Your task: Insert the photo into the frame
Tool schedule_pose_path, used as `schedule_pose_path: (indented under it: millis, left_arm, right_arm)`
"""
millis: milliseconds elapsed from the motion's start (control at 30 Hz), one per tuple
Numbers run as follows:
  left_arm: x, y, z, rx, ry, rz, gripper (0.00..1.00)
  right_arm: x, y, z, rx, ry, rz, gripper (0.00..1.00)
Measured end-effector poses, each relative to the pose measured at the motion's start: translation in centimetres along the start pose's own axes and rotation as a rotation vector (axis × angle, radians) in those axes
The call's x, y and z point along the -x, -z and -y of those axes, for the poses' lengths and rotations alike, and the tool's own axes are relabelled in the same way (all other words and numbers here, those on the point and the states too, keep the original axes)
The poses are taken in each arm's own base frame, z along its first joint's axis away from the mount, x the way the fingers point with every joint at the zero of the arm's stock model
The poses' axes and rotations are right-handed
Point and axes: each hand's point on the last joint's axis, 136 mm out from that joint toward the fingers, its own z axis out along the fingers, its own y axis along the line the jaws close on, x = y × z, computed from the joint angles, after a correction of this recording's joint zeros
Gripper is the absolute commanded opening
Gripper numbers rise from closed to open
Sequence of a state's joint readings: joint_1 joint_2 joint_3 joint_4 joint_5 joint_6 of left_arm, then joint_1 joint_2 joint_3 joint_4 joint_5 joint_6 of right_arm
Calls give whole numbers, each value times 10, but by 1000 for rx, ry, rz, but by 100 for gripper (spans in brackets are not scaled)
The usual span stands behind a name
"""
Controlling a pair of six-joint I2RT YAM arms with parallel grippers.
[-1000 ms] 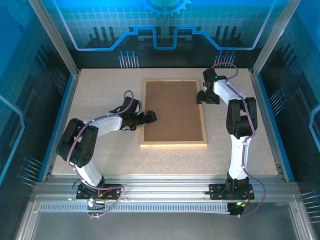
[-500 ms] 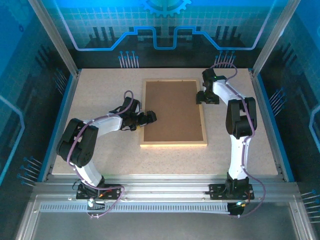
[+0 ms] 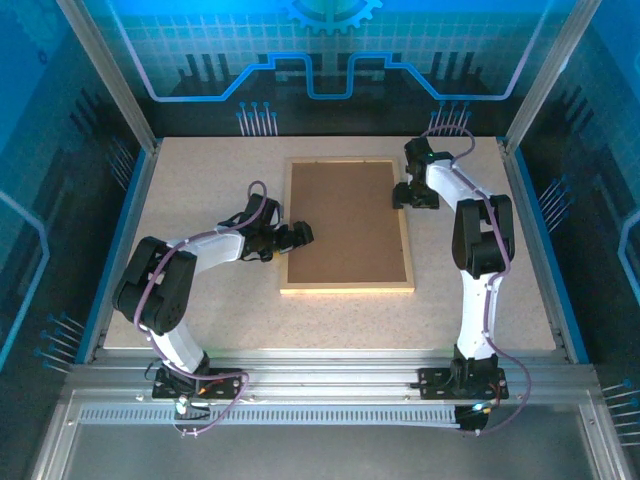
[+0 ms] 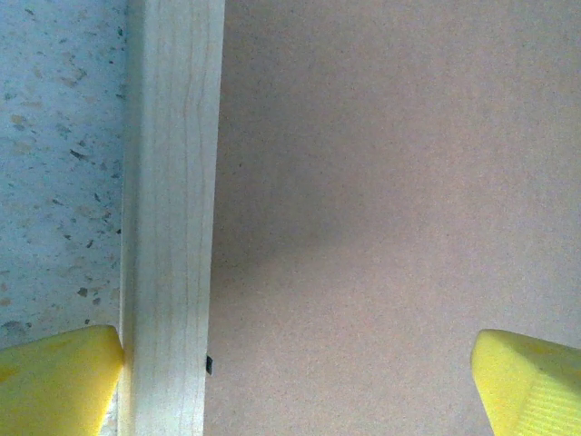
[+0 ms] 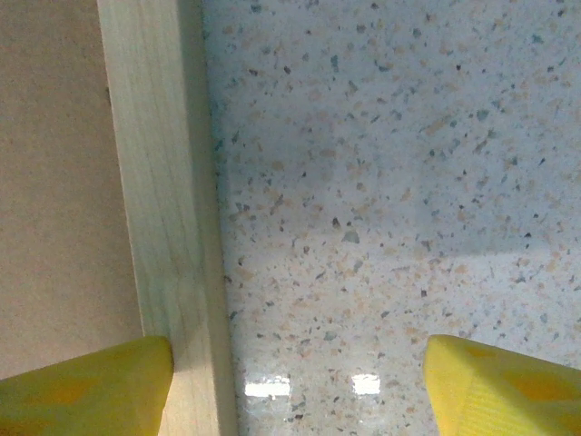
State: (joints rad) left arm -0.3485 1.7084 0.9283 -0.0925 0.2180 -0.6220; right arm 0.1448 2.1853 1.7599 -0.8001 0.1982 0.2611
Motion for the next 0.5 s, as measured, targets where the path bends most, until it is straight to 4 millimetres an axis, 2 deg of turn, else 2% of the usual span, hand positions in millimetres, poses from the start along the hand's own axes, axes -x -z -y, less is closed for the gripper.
schedule_pose_path:
  millis: [500]
  left_arm:
    - [0, 0, 0, 0, 0, 1, 99]
  right_arm:
    - [-5, 2, -4, 1, 11, -8, 75]
